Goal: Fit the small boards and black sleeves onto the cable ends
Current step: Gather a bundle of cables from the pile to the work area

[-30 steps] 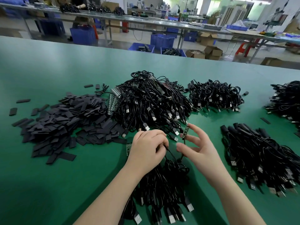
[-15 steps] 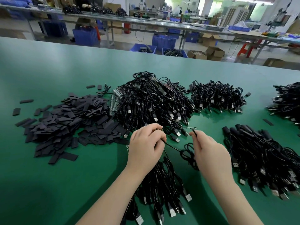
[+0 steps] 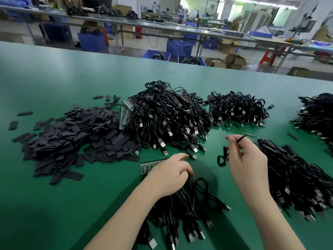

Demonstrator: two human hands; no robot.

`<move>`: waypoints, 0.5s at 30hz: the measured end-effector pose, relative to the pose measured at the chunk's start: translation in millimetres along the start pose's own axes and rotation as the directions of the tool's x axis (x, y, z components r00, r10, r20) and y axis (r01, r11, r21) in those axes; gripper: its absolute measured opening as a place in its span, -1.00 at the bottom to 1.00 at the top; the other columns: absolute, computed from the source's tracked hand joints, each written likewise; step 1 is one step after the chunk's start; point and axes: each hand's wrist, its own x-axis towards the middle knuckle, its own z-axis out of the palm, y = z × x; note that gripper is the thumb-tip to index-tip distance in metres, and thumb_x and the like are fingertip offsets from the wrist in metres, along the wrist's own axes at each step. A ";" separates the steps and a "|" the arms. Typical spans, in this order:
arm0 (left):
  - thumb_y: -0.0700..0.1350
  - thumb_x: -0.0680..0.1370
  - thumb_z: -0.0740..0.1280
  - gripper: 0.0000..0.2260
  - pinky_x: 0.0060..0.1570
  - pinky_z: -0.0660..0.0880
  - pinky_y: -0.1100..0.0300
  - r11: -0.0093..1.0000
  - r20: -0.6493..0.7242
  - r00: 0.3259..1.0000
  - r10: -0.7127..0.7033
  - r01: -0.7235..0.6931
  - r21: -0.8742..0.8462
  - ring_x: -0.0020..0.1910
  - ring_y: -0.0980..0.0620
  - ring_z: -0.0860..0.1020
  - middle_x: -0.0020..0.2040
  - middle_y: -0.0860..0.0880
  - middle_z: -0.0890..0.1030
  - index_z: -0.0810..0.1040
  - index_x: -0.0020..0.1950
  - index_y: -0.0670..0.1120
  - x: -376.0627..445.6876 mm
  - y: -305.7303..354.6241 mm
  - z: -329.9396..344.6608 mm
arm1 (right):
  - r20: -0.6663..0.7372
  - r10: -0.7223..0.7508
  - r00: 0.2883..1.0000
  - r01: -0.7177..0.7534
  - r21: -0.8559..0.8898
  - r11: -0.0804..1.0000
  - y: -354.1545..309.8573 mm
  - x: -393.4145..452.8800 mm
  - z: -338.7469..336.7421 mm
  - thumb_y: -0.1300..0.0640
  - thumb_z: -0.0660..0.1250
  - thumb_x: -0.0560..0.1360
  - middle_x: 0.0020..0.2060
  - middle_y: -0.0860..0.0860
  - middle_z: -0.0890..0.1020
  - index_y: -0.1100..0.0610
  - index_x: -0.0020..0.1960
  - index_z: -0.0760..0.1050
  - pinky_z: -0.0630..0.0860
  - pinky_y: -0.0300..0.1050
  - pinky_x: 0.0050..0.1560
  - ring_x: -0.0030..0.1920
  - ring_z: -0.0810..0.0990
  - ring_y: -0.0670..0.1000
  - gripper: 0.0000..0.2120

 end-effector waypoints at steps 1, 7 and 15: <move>-0.11 0.60 0.08 -0.72 0.13 0.45 0.16 0.999 -0.033 0.999 0.018 -0.019 -0.050 0.25 0.18 0.44 0.49 0.12 0.29 0.57 0.07 0.12 2.5 2.3 1.1 | -0.020 -0.036 0.999 0.037 0.018 0.999 -7.0 1.0 0.2 0.02 0.19 0.65 -0.26 -0.08 0.59 -0.02 0.01 0.57 0.38 -0.19 -0.29 -0.28 0.55 -0.07 -0.82; -0.02 0.61 0.17 -0.75 0.18 0.36 0.40 0.974 -0.643 0.762 -0.078 -0.080 -0.212 0.13 0.38 0.40 0.13 0.22 0.46 0.47 0.25 0.02 -2.1 -1.0 -20.9 | 0.191 0.057 0.980 -0.150 0.521 0.840 -43.1 -0.9 21.6 0.15 0.31 0.61 -0.17 -0.08 0.73 -0.09 -0.04 0.62 0.61 -0.20 -0.18 -0.17 0.72 -0.04 -0.82; -0.09 0.57 0.18 -0.77 0.23 0.41 0.02 0.992 -0.817 0.571 0.084 0.033 0.125 0.10 0.12 0.54 0.10 0.11 0.60 0.59 0.13 0.02 -19.7 -6.2 -31.8 | 0.771 0.135 0.622 -0.725 0.503 0.471 -68.4 -27.7 87.3 0.03 0.32 0.61 -0.18 0.03 0.70 0.03 -0.08 0.66 0.60 -0.10 -0.15 -0.18 0.65 -0.03 -0.82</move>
